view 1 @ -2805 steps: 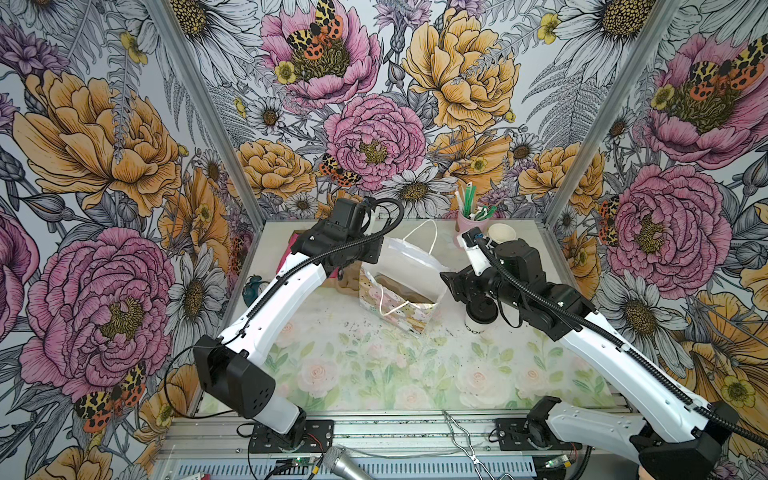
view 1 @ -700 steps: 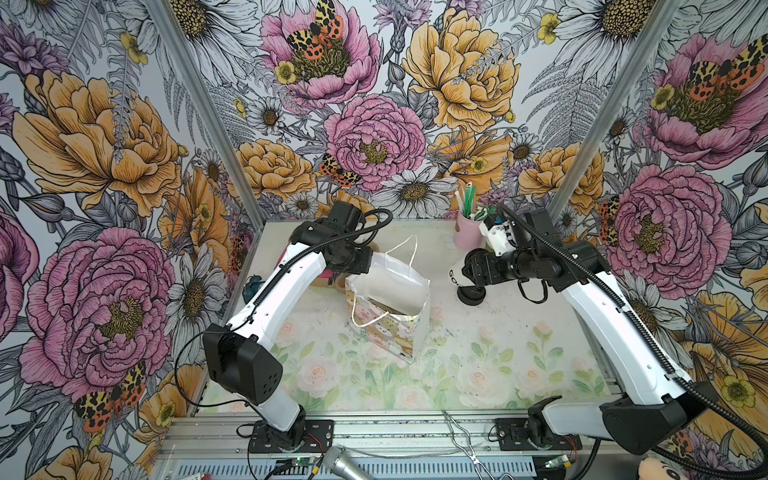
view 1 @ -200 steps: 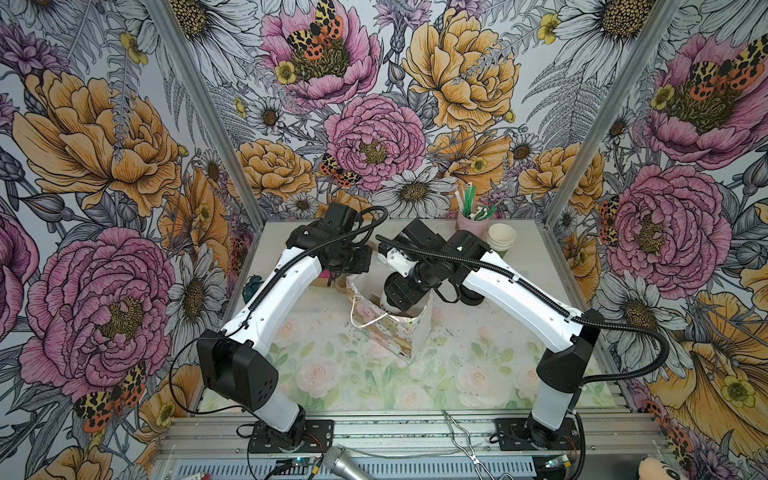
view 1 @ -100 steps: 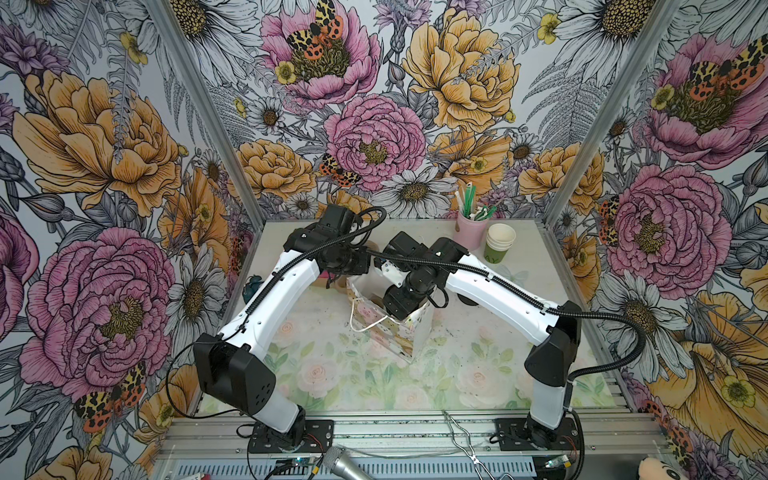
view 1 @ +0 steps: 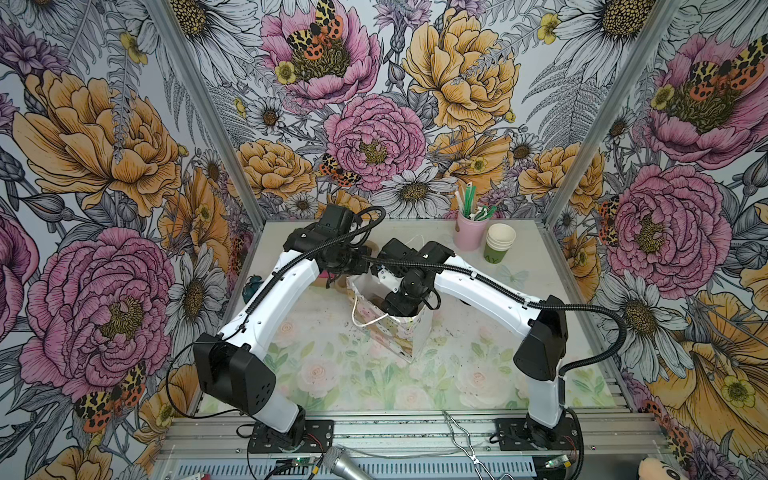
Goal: Pack the takeout coffee
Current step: 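Lower the cup down into the pulp carrier slot with the right gripper, then press the cup into the carrier with the right gripper while left holds bag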
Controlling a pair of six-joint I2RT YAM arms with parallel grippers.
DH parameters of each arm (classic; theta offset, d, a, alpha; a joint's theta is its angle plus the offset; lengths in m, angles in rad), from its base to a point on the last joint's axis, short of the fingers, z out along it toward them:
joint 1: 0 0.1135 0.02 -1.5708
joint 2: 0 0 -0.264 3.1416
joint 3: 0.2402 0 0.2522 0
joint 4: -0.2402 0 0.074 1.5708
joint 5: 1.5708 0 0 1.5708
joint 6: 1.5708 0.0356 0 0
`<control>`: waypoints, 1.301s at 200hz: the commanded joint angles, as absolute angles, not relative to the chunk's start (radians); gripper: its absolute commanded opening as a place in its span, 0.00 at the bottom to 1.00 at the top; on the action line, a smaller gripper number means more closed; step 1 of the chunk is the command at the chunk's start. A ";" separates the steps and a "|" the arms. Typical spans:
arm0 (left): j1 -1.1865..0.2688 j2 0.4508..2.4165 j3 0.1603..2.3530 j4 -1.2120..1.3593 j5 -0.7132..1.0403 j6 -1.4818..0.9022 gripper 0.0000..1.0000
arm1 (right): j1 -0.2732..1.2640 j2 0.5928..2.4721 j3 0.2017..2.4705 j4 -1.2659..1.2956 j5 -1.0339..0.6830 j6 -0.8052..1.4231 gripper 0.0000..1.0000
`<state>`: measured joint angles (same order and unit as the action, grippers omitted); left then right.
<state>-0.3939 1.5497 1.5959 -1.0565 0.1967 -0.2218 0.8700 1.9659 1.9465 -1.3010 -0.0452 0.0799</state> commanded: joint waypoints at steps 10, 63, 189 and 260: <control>-0.382 1.538 1.586 -1.022 0.213 -0.230 0.00 | 0.865 1.985 1.932 -1.301 -0.044 0.064 0.87; -0.379 1.539 1.586 -1.022 0.213 -0.229 0.00 | 0.862 2.009 1.914 -1.302 -0.041 0.062 0.87; -0.380 1.544 1.591 -1.020 0.218 -0.232 0.00 | 0.861 2.075 1.902 -1.301 -0.035 0.066 0.88; -0.379 1.545 1.588 -1.019 0.216 -0.232 0.00 | 0.861 2.091 1.901 -1.301 -0.034 0.069 0.88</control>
